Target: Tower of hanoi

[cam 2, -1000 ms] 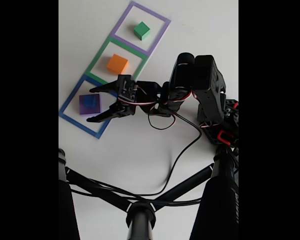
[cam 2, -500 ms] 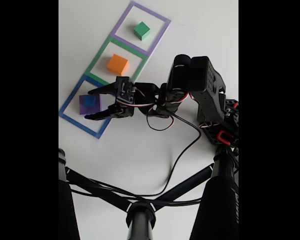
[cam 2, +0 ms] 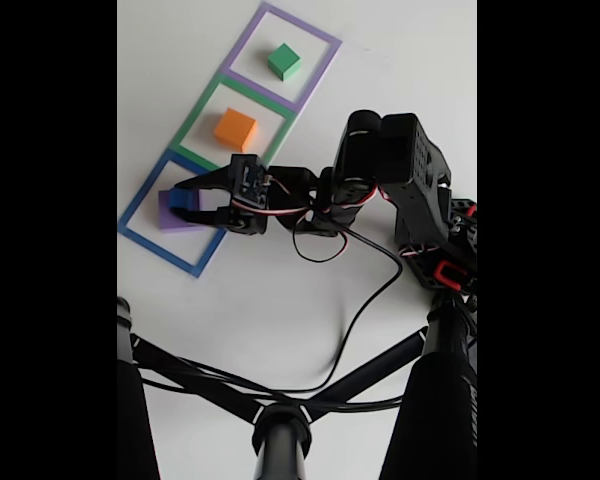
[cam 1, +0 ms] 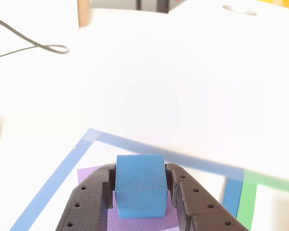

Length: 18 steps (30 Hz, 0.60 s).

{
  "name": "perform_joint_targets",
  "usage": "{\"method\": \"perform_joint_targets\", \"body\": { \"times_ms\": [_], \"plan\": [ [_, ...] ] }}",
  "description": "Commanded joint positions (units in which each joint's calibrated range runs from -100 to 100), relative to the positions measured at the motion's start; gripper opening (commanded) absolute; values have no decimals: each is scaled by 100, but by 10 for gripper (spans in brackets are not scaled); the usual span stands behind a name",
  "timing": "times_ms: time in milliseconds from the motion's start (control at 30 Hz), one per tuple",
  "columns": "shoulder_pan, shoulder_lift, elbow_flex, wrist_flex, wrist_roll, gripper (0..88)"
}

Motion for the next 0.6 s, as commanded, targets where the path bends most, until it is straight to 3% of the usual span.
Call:
{"method": "perform_joint_targets", "body": {
  "times_ms": [0,267,567],
  "plan": [
    [-21,-122,-116,-139,0,35],
    [56,-1430,47,930,0,32],
    [334,-4281,-89,4347,0,25]
  ]
}}
